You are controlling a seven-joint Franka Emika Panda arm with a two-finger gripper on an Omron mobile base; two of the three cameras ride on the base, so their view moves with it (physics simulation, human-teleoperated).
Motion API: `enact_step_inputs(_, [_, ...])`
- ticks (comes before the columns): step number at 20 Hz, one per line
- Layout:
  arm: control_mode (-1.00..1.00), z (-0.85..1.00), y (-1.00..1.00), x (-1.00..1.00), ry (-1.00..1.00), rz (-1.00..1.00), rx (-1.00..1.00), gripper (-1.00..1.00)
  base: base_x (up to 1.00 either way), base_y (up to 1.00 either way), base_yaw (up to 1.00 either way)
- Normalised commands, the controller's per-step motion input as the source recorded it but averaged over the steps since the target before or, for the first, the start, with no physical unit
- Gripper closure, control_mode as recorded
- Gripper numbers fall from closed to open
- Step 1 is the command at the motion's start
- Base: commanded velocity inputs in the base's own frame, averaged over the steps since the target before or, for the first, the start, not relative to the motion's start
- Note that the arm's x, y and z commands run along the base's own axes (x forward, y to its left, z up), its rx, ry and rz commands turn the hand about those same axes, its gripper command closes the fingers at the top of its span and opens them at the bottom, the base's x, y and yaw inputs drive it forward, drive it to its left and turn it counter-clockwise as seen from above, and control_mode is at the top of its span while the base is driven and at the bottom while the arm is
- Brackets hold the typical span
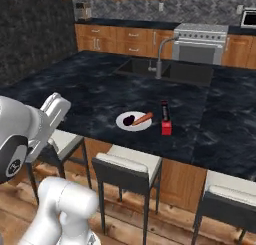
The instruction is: Retrieve the tupperware and aluminum foil from the cabinet and place them on the dining counter near the plate with eggplant and carrot to prepare for storing leftovers.
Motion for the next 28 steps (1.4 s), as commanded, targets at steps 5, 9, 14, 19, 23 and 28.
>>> enact_step_inputs(5, [1.0, 0.0, 0.0, 0.0, 0.0, 0.0, 0.0, -1.0, -0.34, 1.0, 0.49])
enact_step_inputs(9, [1.0, 0.0, 0.0, 0.0, 0.0, 0.0, 0.0, -1.0, 0.11, 1.0, 0.32])
enact_step_inputs(14, [1.0, 0.0, 0.0, 0.0, 0.0, 0.0, 0.0, -1.0, 0.79, 1.0, 0.21])
enact_step_inputs(19, [1.0, 0.0, 0.0, 0.0, 0.0, 0.0, 0.0, -1.0, 1.0, 1.0, 0.08])
enact_step_inputs(23, [1.0, 0.0, 0.0, 0.0, 0.0, 0.0, 0.0, -1.0, 1.0, 1.0, 0.06])
enact_step_inputs(28, [1.0, 0.0, 0.0, 0.0, 0.0, 0.0, 0.0, -1.0, 1.0, 1.0, 0.05])
